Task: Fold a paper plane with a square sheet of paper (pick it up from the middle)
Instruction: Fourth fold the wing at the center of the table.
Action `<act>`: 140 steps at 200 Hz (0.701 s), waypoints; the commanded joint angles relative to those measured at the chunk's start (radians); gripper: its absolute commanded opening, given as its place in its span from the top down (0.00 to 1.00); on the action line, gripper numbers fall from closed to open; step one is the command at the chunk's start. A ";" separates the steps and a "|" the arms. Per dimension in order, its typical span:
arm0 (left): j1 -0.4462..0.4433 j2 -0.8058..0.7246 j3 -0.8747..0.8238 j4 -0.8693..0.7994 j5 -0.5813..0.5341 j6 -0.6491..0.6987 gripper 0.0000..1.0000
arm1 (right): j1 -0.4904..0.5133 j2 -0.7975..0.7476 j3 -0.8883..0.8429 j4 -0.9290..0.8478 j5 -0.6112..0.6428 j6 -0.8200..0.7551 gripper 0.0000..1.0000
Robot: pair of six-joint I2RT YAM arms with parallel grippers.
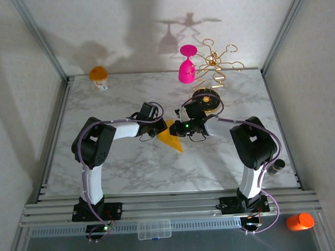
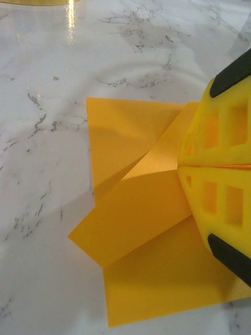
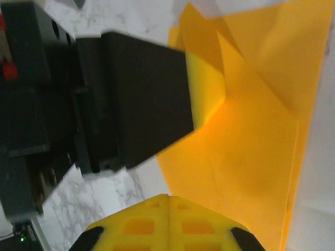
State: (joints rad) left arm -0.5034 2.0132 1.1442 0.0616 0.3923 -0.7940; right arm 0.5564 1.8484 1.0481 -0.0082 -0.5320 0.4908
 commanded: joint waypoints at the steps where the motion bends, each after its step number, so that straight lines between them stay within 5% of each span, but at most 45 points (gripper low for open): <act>1: -0.007 0.057 -0.008 -0.113 -0.076 -0.013 0.92 | 0.008 0.056 0.027 -0.018 0.015 0.006 1.00; 67: -0.009 0.083 -0.002 -0.163 -0.116 -0.051 0.93 | 0.028 0.133 0.043 -0.100 0.000 -0.054 1.00; 140: -0.009 0.119 0.012 -0.220 -0.174 -0.065 0.94 | 0.025 0.010 -0.146 -0.157 -0.003 -0.103 1.00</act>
State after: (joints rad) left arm -0.5159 2.0266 1.1873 -0.0063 0.3458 -0.8471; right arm 0.5701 1.8992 0.9867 -0.0257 -0.5236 0.4198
